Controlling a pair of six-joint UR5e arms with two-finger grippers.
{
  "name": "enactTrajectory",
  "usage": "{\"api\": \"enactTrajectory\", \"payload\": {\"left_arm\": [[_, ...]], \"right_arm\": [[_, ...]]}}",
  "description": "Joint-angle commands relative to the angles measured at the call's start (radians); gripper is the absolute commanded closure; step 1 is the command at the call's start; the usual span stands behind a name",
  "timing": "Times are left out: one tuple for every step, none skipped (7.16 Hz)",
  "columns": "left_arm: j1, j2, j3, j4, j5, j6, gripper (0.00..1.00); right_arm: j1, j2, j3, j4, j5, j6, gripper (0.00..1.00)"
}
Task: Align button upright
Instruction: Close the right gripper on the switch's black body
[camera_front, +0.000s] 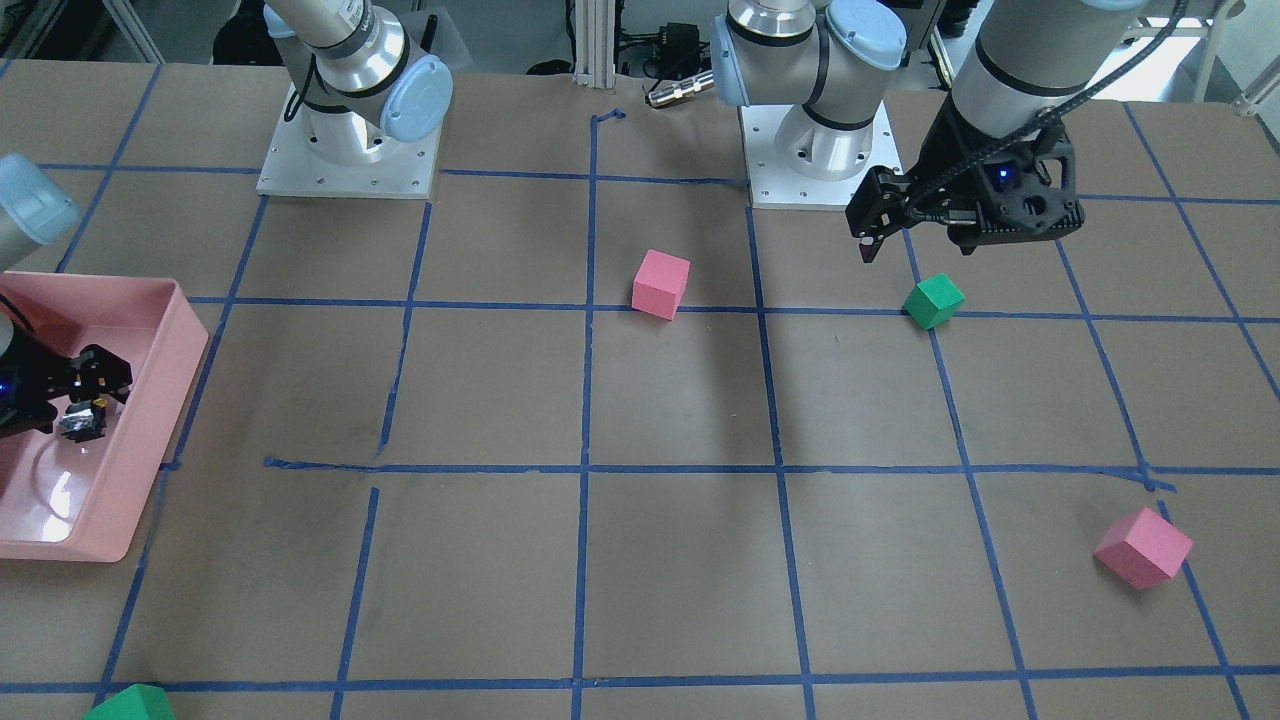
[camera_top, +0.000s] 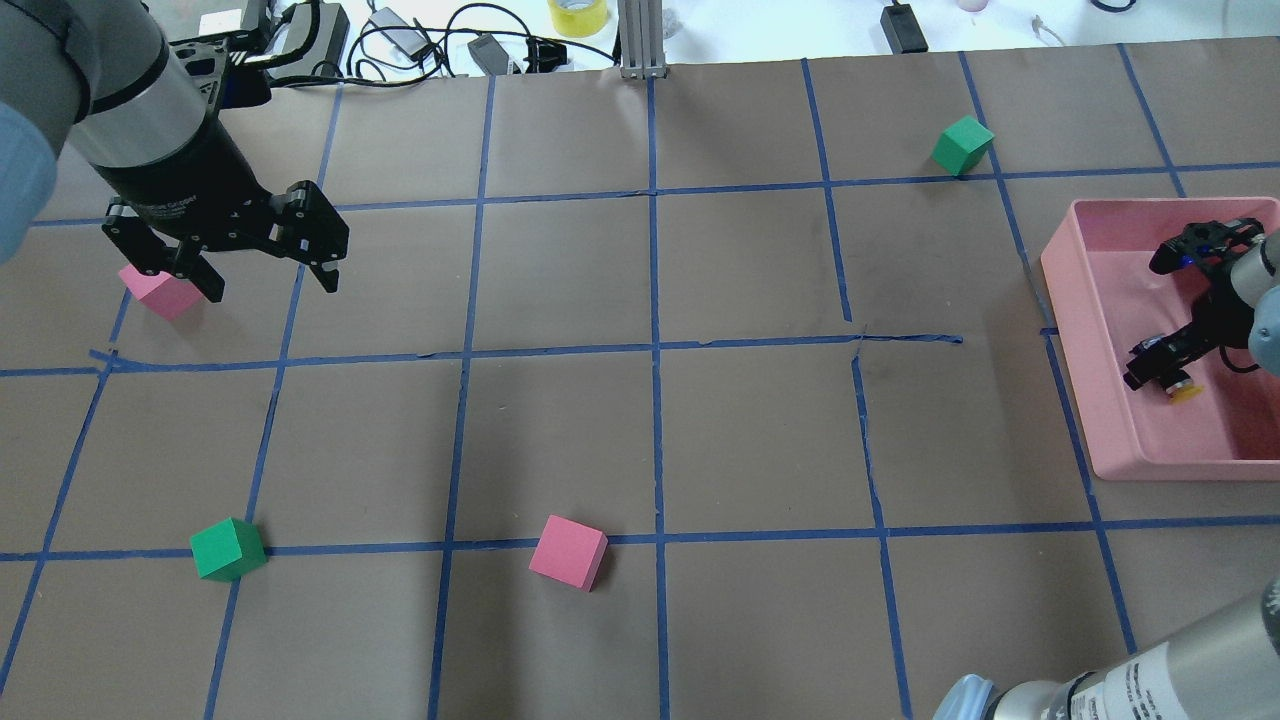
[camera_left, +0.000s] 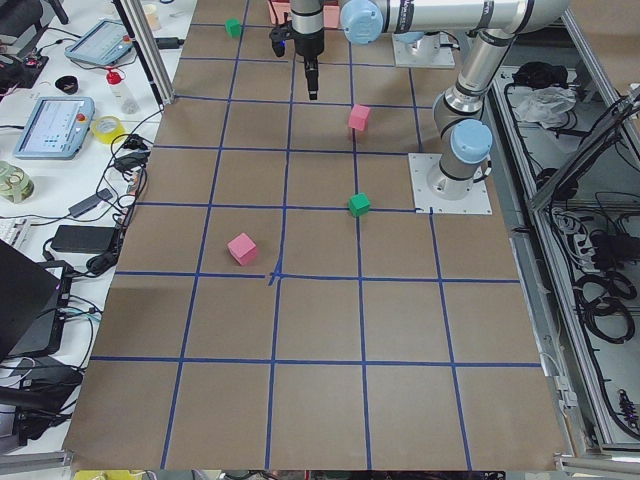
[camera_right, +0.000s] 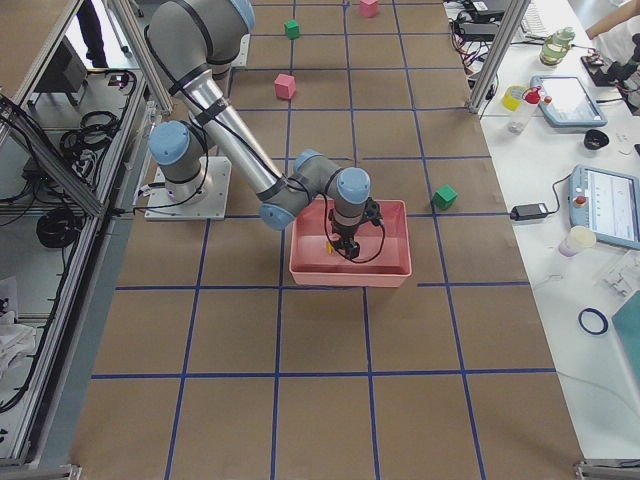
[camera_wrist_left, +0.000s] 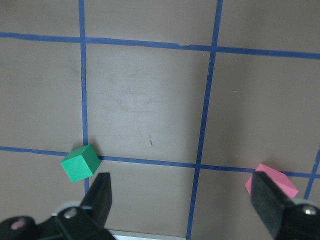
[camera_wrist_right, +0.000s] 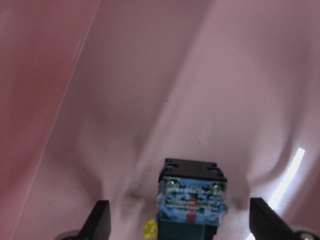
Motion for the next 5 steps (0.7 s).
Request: {"api": "enactTrajectory", "payload": {"left_arm": [[0.000, 0.001, -0.001, 0.000, 0.001, 0.000, 0.00], [0.000, 0.001, 0.001, 0.000, 0.001, 0.000, 0.00], [0.000, 0.001, 0.001, 0.000, 0.001, 0.000, 0.00], [0.000, 0.001, -0.001, 0.000, 0.001, 0.001, 0.00], [0.000, 0.001, -0.001, 0.000, 0.001, 0.001, 0.00]], "right_arm": [[0.000, -0.002, -0.007, -0.002, 0.023, -0.008, 0.48], [0.000, -0.003, -0.009, 0.003, 0.026, -0.008, 0.74], [0.000, -0.009, -0.010, 0.012, 0.021, -0.002, 0.92], [-0.001, -0.012, -0.012, 0.012, 0.015, -0.002, 1.00], [-0.001, -0.020, -0.030, 0.018, 0.012, -0.008, 1.00]]}}
